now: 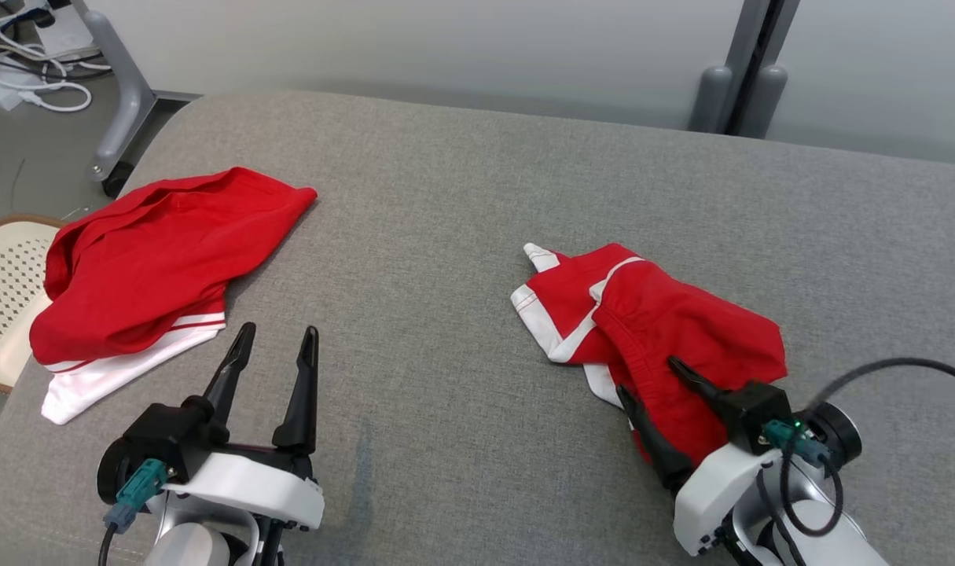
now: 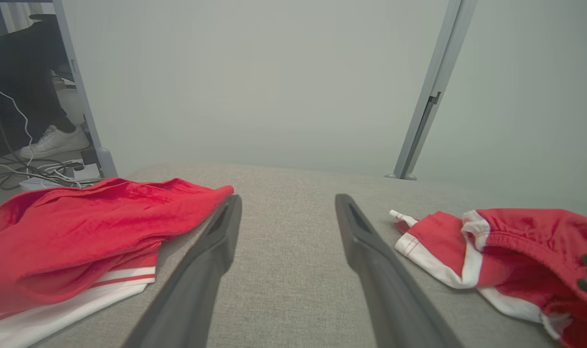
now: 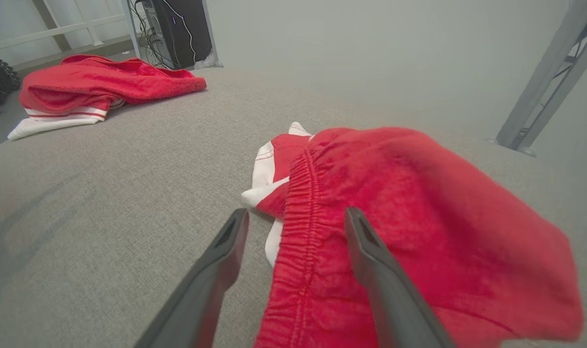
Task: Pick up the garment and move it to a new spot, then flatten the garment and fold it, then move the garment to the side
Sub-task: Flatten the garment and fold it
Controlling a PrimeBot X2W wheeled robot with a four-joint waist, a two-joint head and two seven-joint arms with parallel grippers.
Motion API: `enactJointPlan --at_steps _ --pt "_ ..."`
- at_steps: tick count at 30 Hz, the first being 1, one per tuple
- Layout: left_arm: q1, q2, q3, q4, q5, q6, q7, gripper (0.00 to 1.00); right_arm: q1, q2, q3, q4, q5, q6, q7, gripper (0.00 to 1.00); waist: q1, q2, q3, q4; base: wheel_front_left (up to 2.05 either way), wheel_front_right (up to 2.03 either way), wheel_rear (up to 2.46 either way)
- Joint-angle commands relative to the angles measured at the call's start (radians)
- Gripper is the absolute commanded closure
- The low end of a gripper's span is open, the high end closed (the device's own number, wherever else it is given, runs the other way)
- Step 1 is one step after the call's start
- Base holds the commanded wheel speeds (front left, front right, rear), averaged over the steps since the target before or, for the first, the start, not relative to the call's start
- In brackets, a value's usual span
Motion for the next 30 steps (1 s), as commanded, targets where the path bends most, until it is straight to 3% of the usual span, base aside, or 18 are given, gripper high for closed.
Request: enactJointPlan --at_steps 1,7,8,9,10,11,22,30 --pt "-0.020 -0.006 0.001 0.007 0.008 -0.006 -0.007 0.00 -0.023 -0.018 0.011 0.021 -0.006 0.000 0.030 0.00 0.0000 0.0000 0.016 0.014 0.00 0.00 0.00" --pt "-0.035 -0.012 0.000 0.021 0.012 -0.012 -0.016 0.00 -0.065 -0.046 0.040 0.063 -0.033 0.000 0.137 0.00 0.0000 0.0000 0.032 0.018 0.00 0.00 0.00" --pt "-0.043 -0.015 0.001 0.026 0.012 -0.014 -0.020 0.00 -0.070 -0.057 0.045 0.071 -0.043 0.000 0.173 0.11 0.0000 0.0000 0.036 0.016 0.00 0.00 0.00" --pt "-0.046 -0.017 0.002 0.028 0.013 -0.015 -0.021 0.00 -0.073 -0.059 0.045 0.071 -0.043 0.000 0.187 0.64 0.0000 0.0000 0.038 0.015 0.00 0.00 0.00" --pt "-0.049 -0.019 0.002 0.030 0.013 -0.015 -0.023 0.00 -0.075 -0.060 0.041 0.069 -0.045 0.000 0.196 0.70 0.0000 0.0000 0.039 0.014 0.00 0.00 0.00" --pt "-0.050 -0.020 0.003 0.033 0.014 -0.016 -0.024 0.00 -0.076 -0.062 0.033 0.067 -0.050 0.000 0.205 1.00 0.0000 0.0000 0.039 0.014 0.00 0.00 0.00" --pt "-0.046 -0.026 0.012 0.044 0.019 -0.019 -0.028 0.00 -0.065 -0.030 -0.021 -0.058 -0.042 0.000 0.135 1.00 0.0000 0.0000 0.034 -0.001 0.00 0.00 0.00" --pt "-0.049 -0.022 0.015 0.040 0.021 -0.020 -0.030 0.00 -0.088 0.012 0.029 -0.207 -0.001 0.000 0.040 1.00 0.0000 0.0000 0.031 -0.030 0.00 0.00 0.00"
